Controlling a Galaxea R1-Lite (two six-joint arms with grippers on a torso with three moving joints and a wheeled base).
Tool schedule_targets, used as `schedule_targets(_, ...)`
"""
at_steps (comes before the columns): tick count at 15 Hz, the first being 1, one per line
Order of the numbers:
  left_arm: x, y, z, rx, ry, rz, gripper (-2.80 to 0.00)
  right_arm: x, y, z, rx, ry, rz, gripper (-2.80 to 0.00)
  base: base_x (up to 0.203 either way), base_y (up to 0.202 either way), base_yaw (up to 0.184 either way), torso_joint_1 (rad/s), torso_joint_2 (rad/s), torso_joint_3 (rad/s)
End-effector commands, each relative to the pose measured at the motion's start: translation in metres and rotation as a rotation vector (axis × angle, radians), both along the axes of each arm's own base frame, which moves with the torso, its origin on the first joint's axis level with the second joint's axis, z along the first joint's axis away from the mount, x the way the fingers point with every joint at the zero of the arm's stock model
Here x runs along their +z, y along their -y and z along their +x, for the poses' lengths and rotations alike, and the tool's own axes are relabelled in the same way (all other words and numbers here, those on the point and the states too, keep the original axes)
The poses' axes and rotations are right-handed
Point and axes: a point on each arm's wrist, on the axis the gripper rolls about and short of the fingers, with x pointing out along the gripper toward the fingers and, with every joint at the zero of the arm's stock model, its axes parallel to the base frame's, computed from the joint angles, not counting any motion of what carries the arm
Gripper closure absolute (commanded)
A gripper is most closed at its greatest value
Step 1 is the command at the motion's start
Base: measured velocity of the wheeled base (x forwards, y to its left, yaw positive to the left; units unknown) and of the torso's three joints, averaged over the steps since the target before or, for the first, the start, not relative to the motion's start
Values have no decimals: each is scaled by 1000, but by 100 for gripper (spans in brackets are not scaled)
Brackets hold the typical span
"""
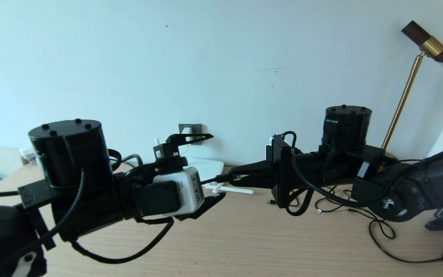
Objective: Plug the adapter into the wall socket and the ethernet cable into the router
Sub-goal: Hand it to the other hand
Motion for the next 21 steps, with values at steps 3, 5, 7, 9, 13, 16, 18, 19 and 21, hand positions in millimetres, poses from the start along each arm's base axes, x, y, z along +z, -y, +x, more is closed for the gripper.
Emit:
schedule_targets(3,0,2,1,-5,5,3,-280,0,0,0,5,-7,1,0,0,0,0,0,0,0)
schedule_targets(5,0,2,1,-5,6,2,-280,-5,-2,1,6,-20,-7,0,0,0,0,0,0,0)
schedule_targets(7,0,2,1,-5,5,1,-280,-8,-2,2,6,-23,-10,0,0,0,0,0,0,0)
schedule_targets(9,-1,2,1,-5,1,2,-280,-8,-2,2,6,-24,-11,0,0,0,0,0,0,0)
schedule_targets(13,-4,3,2,-4,-9,9,0,-6,-2,1,6,-19,-8,0,0,0,0,0,0,0)
schedule_targets(16,-5,3,3,-3,-10,10,0,-6,-1,1,6,-20,-8,0,0,0,0,0,0,0)
schedule_targets(18,-6,3,3,-5,-15,14,0,-6,-1,1,6,-20,-8,0,0,0,0,0,0,0)
schedule_targets(19,-7,4,2,-6,-17,15,0,-6,-1,1,6,-20,-8,0,0,0,0,0,0,0)
schedule_targets(21,-7,4,2,-8,-19,16,0,-6,-1,1,6,-20,-8,0,0,0,0,0,0,0)
